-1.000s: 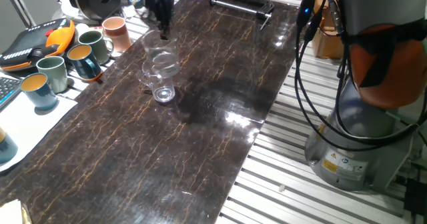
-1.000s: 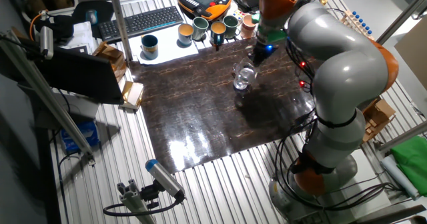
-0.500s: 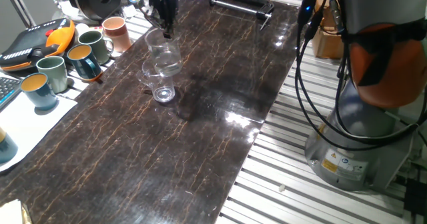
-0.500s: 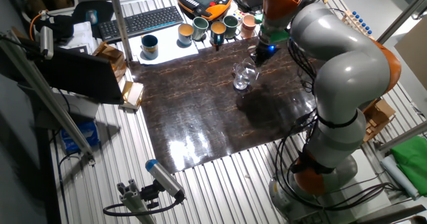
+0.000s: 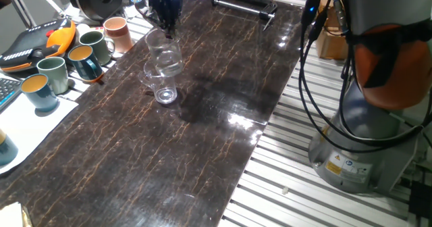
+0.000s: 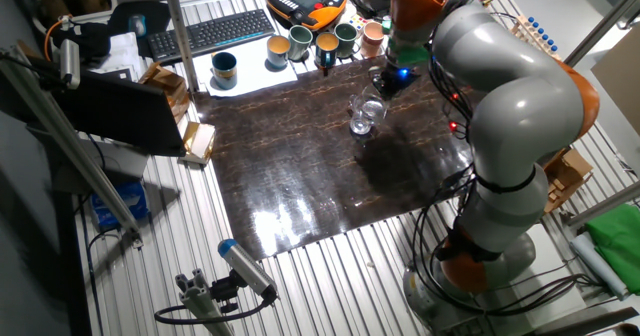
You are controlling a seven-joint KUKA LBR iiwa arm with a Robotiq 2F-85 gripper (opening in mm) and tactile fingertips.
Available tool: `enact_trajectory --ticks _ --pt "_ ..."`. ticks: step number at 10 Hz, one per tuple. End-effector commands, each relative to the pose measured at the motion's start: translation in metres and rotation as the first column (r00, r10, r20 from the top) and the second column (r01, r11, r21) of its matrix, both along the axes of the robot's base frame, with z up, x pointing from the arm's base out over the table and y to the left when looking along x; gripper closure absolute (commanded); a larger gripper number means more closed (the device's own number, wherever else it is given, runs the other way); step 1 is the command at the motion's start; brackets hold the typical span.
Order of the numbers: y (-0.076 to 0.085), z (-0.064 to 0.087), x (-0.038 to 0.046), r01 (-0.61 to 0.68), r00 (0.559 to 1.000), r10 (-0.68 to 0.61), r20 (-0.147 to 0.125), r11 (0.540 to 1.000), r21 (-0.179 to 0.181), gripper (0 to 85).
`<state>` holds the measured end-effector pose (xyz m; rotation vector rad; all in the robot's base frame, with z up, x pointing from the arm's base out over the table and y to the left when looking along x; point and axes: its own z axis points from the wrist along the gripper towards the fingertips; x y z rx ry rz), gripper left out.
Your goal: Pour the water from one cup into another empty cup
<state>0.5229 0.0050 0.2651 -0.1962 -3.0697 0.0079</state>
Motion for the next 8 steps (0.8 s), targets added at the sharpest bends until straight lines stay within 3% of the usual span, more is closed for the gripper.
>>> enact_trajectory --ticks 1,2,4,8 --pt "0.000 0.000 0.0000 0.001 1.000 -0.001 -0.001 1.000 -0.005 84.3" --pt "0.000 0.000 0.0000 -0.007 1.000 0.007 -0.003 0.999 -0.043 84.3" --pt "0.000 0.000 0.0000 -0.024 1.000 0.023 -0.004 0.997 -0.079 84.3" --pt "-0.047 0.027 0.0114 -0.077 0.997 0.074 -0.031 0.991 -0.108 84.3"
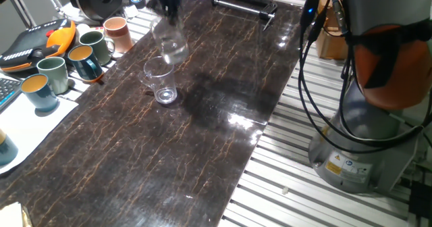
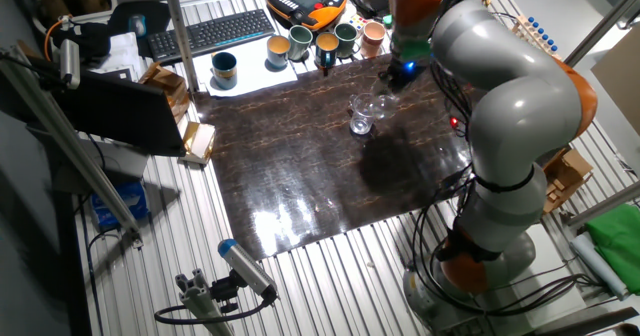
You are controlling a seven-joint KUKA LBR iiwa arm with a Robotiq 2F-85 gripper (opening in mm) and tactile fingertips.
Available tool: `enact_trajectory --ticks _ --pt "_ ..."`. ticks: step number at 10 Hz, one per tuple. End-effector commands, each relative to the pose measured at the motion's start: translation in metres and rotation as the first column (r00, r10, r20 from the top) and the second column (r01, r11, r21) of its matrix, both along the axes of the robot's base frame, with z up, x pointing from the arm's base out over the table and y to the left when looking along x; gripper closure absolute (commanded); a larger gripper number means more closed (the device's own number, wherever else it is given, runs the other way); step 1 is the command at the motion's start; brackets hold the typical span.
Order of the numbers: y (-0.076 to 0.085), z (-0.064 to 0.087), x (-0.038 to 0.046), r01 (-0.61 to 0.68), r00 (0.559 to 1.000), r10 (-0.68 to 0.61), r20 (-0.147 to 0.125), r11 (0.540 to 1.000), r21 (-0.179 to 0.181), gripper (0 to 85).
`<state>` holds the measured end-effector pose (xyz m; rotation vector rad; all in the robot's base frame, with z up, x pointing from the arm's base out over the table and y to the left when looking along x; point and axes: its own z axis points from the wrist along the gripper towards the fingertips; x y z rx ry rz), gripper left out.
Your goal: Pour the water from one cup into another empty cup
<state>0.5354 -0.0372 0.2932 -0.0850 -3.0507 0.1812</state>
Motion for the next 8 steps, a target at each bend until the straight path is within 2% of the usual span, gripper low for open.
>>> enact_trajectory --ticks 1,4,7,8 --pt "-0.016 0.004 0.0050 -0.007 1.000 0.007 0.004 1.000 -0.014 84.3" --pt "-0.037 0.011 0.0145 -0.039 0.999 0.041 0.024 0.996 -0.082 84.3" --pt "-0.043 0.003 0.0255 -0.062 0.997 0.069 0.035 0.983 -0.170 84.3" --pt "-0.045 0.000 0.0289 -0.071 0.996 0.079 0.039 0.980 -0.189 84.3"
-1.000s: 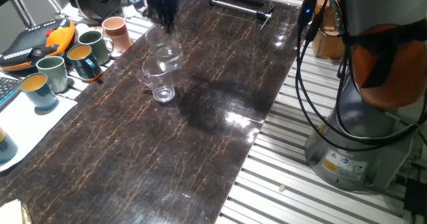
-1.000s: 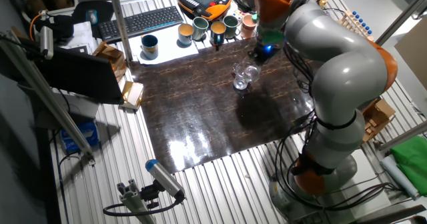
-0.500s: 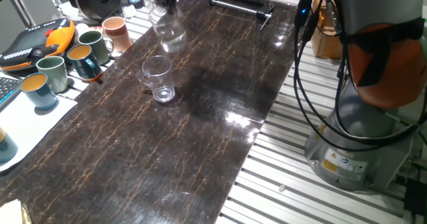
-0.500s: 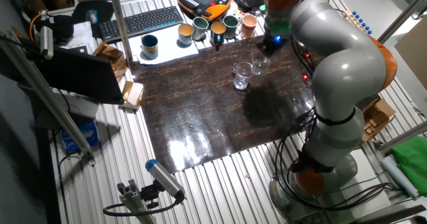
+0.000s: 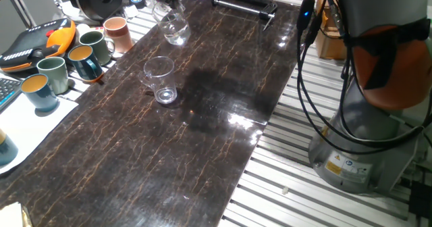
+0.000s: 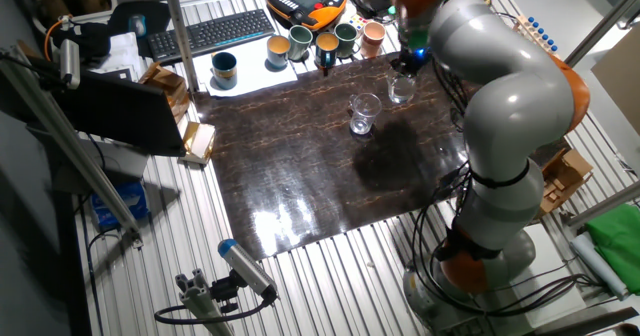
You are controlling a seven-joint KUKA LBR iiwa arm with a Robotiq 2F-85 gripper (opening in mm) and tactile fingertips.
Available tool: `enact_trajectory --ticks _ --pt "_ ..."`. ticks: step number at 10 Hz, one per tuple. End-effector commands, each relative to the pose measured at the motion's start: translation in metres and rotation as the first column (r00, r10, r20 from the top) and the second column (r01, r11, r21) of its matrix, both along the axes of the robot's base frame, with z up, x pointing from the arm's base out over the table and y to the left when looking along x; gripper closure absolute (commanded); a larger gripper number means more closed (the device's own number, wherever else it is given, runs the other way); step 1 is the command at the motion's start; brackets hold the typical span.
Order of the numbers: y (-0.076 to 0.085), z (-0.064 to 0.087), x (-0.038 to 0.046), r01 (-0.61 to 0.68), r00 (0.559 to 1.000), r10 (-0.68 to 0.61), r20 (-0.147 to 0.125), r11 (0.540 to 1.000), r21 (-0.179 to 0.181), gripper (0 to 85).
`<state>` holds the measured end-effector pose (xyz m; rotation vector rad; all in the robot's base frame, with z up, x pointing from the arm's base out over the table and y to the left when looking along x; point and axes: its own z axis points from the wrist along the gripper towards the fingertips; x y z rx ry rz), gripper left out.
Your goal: Pour the water from one cup into another empty cup
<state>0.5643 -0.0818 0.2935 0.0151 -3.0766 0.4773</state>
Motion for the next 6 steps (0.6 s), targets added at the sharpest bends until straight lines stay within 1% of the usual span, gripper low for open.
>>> enact_trajectory --ticks 1,2,4,6 --pt "-0.001 -0.002 0.0030 -0.009 1.000 0.009 0.005 1.000 -0.016 84.3" --pt "-0.002 -0.004 0.0049 -0.026 1.000 0.026 0.010 0.998 -0.052 84.3" --pt "-0.002 -0.009 0.0094 -0.058 0.998 0.063 0.029 0.988 -0.142 84.3" --pt "-0.004 -0.016 0.0159 -0.068 0.996 0.077 0.048 0.983 -0.170 84.3"
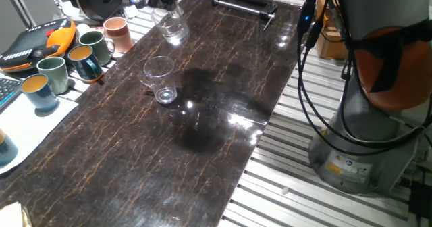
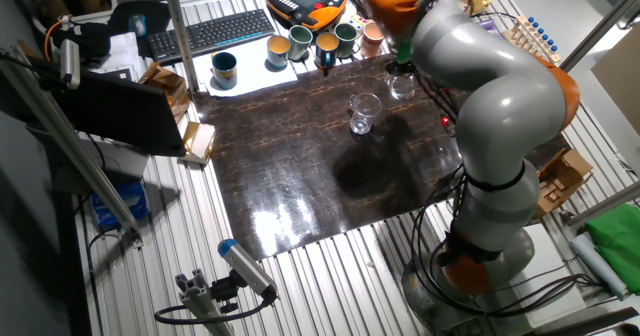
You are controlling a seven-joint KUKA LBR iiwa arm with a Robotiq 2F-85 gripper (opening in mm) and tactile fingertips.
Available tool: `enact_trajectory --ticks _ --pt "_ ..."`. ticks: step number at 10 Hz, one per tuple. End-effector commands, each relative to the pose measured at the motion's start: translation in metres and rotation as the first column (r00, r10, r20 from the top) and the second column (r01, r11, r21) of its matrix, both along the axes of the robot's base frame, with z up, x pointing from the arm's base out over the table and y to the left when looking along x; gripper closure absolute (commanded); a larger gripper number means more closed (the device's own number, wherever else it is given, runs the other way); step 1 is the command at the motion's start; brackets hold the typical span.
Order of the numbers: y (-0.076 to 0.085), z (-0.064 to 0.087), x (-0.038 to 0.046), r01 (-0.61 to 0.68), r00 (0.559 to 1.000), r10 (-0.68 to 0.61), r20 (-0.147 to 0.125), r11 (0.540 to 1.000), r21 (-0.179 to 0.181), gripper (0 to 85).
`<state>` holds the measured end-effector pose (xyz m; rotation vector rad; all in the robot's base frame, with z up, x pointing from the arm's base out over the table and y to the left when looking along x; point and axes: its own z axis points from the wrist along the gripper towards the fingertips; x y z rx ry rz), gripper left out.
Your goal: Pour the water from one cup into another empty cup
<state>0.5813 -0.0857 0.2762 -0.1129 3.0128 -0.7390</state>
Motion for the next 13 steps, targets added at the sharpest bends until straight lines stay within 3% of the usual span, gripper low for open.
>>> enact_trajectory --ticks 1,5,7,9,13 --pt "-0.001 -0.003 0.0021 -0.004 1.000 0.004 0.003 1.000 -0.007 84.3" --pt "0.001 -0.017 0.0129 -0.027 1.000 0.028 0.013 0.997 -0.077 84.3" --pt "0.003 -0.022 0.0159 -0.041 0.999 0.042 0.010 0.990 -0.136 84.3" --pt "0.010 -0.024 0.0160 -0.053 0.998 0.055 0.005 0.977 -0.208 84.3" --pt "0.022 -0.028 0.0139 -0.053 0.998 0.058 0.011 0.961 -0.273 84.3"
